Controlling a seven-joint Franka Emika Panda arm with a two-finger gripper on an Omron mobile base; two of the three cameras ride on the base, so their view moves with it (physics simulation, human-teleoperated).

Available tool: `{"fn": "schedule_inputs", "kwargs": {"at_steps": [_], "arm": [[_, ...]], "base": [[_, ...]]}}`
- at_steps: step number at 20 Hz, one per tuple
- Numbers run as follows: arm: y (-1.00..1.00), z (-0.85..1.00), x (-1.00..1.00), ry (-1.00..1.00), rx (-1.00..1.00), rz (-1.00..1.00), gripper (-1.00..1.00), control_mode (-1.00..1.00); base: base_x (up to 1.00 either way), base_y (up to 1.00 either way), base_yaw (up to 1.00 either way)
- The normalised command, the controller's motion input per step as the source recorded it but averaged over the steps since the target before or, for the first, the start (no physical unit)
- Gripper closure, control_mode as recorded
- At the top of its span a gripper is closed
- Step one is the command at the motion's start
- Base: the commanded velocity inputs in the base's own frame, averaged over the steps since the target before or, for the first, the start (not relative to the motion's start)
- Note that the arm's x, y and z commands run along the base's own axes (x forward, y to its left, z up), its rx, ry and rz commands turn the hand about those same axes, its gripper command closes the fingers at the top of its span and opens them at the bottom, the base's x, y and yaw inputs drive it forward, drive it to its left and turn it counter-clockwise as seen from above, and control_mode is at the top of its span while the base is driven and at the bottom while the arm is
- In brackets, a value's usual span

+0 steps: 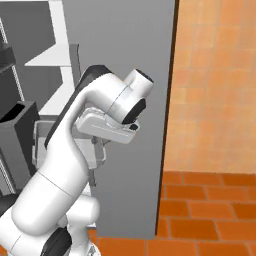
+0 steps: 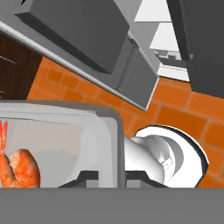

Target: Take the meat container that has the shrimp and place it on the second highest rack of the freezer. Then take the vegetable container that has the squashs and place it on the highest rack of the freezer.

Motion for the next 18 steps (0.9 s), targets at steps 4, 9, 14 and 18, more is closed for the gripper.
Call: {"fn": "schedule_inputs", "kwargs": {"at_steps": [4, 9, 14, 18], "arm": [[0.0, 0.0, 0.0, 0.0, 0.0, 0.0, 1.0, 1.0], [0.0, 0.0, 0.0, 0.0, 0.0, 0.0, 1.0, 1.0], [0.0, 0.0, 0.0, 0.0, 0.0, 0.0, 1.0, 1.0], [0.0, 0.0, 0.0, 0.0, 0.0, 0.0, 1.0, 1.0]], "base": [[0.02, -0.04, 0.51], [0.51, 0.0, 0.27], [0.38, -0.02, 0.17], [-0.09, -0.27, 0.38]]}}
